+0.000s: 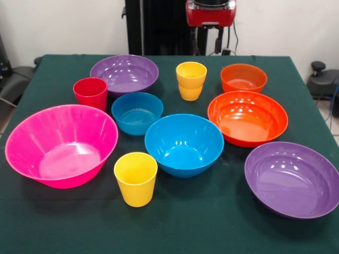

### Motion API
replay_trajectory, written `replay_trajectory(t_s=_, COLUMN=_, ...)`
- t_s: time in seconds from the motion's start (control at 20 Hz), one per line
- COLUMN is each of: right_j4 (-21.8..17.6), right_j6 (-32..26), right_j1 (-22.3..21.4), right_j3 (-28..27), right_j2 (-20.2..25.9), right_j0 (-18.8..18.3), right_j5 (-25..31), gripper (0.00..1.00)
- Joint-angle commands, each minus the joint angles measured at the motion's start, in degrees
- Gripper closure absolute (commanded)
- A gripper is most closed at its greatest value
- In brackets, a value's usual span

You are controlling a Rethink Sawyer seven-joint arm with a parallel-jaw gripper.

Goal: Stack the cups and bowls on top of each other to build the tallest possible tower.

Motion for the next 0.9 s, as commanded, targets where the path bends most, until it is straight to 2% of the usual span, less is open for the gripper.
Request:
replay_trajectory(t_s=0.05, right_j4=0.9, right_j6=7.9, right_j1=0.9, right_j3=-2.3, right_j2=3.0, right_j0=3.5, right_j5=4.3, gripper=0.0)
replay_trajectory(t_s=0.2, right_j4=1.5, right_j6=8.9, right_j1=2.2, right_j3=-2.3, right_j2=2.6, right_j0=4.3, right_j5=3.1, gripper=0.0)
replay_trajectory(t_s=0.65, right_j4=2.5, right_j6=10.0, right_j1=1.3, right_j3=-1.4, right_j2=1.5, right_j0=6.0, right_j5=3.8, gripper=0.0)
replay_trajectory(t_s=0.9, right_j4=3.6, right_j6=12.0, right_j1=1.0, right_j3=-1.6, right_j2=0.1, right_j0=8.5, right_j5=3.5, gripper=0.0)
